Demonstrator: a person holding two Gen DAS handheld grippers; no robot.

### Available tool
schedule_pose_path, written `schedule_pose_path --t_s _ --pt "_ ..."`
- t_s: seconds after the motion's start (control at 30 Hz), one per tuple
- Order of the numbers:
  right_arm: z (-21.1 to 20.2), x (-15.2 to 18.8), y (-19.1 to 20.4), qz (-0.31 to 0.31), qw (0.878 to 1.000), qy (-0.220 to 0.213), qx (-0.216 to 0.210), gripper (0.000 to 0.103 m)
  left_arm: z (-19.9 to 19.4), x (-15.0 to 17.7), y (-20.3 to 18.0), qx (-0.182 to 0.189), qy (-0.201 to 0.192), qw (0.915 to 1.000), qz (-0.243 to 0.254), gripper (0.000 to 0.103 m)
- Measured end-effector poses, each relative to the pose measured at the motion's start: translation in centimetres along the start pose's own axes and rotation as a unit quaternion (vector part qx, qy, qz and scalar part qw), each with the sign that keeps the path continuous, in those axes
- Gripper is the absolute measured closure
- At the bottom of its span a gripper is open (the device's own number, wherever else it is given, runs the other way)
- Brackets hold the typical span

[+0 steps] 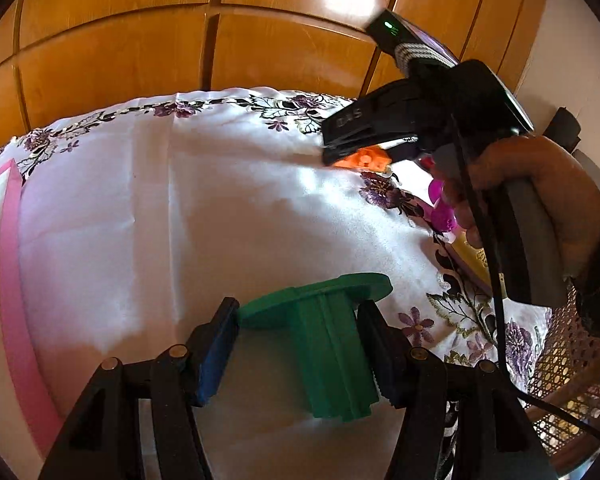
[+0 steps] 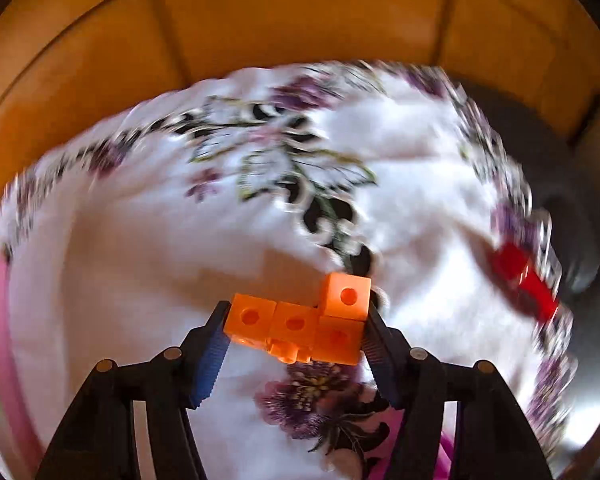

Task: Organize rigid objects
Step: 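Grasp the orange linked cubes with the right gripper while the left gripper holds the green piece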

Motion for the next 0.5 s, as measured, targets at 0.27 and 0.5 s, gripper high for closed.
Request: schedule_pose_path --t_s 0.27,0.5 --pt "0.4 1.8 4.1 -0.083 0.995 0.012 -0.048 0.039 -0.2 -0.1 -0.1 -0.008 0.001 1.0000 0.002 0.042" --pt "0.6 2.1 3.6 -0.082 0.995 0.008 -0.056 0.039 -1.3 0.1 -0.2 -0.021 0.008 0.9997 0.003 0.042"
Point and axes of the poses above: each gripper's, at about its wrist camera, not at the fingertips, and z roughly the way its jaws point, y to its left, x to its underside, the point moved 3 cm from there along z, roughly the way its jaws point, and after that the axes turned 12 degrees about -y, right-handed, at the moved point
